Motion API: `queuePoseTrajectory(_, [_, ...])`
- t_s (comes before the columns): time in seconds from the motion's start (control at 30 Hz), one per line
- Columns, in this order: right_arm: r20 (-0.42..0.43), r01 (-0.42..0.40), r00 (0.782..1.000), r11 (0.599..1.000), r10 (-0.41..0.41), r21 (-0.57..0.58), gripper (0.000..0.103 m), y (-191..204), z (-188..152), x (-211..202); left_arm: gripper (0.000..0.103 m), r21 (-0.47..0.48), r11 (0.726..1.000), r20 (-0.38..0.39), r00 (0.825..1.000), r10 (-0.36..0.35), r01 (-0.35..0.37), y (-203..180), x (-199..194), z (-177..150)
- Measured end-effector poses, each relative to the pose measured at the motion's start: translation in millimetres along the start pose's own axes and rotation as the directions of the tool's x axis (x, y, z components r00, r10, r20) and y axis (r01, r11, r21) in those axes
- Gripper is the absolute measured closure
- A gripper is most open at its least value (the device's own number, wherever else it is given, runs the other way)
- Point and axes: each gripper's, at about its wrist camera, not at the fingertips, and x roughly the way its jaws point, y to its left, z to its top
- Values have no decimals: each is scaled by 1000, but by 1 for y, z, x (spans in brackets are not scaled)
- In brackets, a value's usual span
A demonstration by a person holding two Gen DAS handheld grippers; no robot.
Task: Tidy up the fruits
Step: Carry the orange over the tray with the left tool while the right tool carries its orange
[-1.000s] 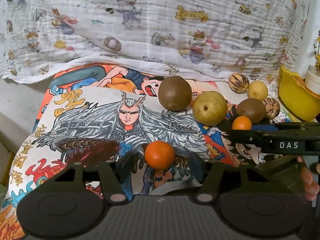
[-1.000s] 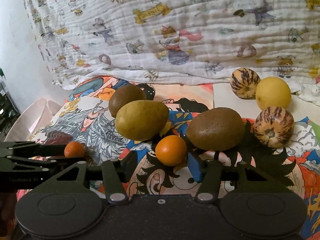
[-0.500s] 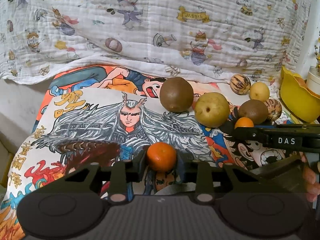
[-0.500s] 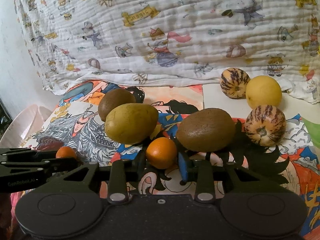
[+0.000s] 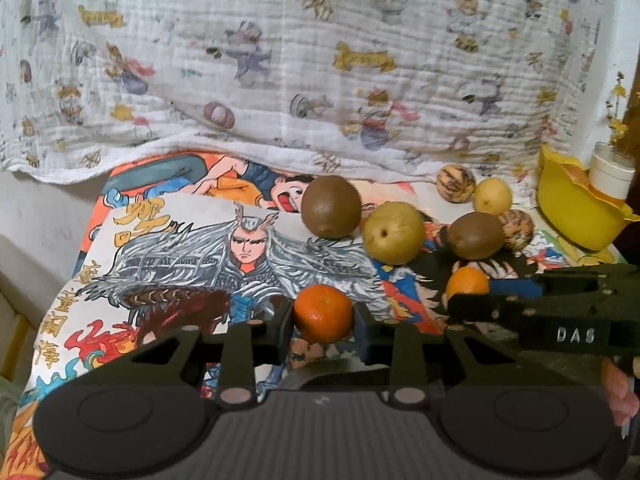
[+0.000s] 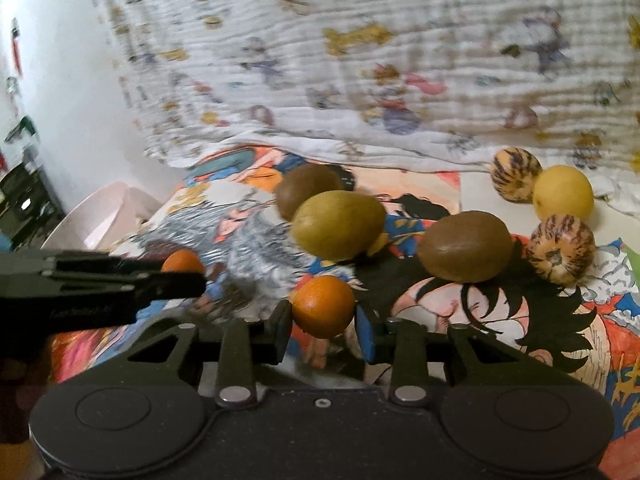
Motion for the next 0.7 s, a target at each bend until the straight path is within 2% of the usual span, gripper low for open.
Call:
queuePoseTrajectory(0.33, [37,-54,998,994,58,-94,67,31,-10,-43,68,6,1000,33,999,-19,19,-14,-47,-11])
queuePoseTrajectory(0.53, [18,-93,995,987,97,-134,67,49,-26,-63,68,3,1000,35,999,-30,30,-16,-74,-29])
queuePoseTrajectory(0.7, [-34,-122,992,979,118,-165,67,60,-42,-69,68,13,998,10,998,-63,63,-16,-86,-45])
